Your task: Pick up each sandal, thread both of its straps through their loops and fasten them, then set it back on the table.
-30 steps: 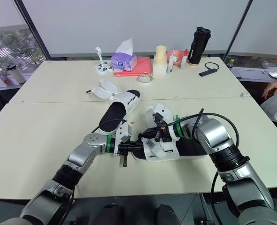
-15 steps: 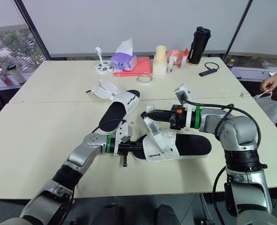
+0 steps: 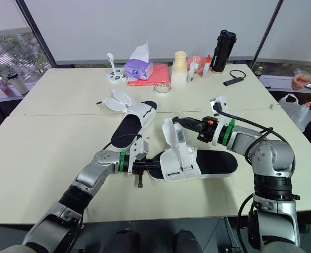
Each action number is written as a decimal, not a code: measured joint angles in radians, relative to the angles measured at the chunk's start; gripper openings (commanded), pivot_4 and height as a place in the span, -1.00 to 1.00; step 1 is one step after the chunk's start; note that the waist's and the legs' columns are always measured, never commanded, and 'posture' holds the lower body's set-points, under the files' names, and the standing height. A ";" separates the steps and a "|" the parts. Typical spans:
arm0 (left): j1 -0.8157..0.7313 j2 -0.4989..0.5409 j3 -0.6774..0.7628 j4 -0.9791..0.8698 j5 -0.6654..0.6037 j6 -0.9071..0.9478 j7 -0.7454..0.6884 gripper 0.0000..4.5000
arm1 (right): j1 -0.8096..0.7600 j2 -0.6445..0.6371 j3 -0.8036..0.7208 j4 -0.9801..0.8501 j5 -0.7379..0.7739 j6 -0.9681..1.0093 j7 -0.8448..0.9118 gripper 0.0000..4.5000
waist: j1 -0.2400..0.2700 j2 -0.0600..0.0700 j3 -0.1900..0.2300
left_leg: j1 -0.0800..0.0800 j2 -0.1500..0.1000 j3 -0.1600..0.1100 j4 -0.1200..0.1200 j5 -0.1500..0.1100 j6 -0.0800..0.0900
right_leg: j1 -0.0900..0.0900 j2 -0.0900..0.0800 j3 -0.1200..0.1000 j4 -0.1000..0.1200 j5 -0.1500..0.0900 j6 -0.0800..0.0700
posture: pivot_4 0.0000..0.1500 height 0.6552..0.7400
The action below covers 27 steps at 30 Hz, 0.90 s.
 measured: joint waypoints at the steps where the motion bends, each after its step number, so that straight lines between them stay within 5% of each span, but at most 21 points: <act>1: 0.000 0.000 0.000 0.000 0.000 0.000 0.000 -1.00 | 0.001 0.000 0.007 0.015 -0.016 -0.019 -0.003 -0.99 | 0.000 0.000 0.000 | 0.000 0.000 0.000 0.000 0.000 0.000 | 0.000 0.000 0.000 0.000 0.000 0.000 | 1.00 1.00; 27: 0.000 0.001 -0.001 -0.004 0.007 -0.004 0.002 -1.00 | 0.025 -0.011 0.164 0.104 -0.219 -0.100 -0.003 -0.99 | -0.009 0.000 0.000 | 0.000 0.000 0.000 -0.001 0.000 0.000 | 0.000 0.001 0.000 0.000 0.000 0.000 | 1.00 1.00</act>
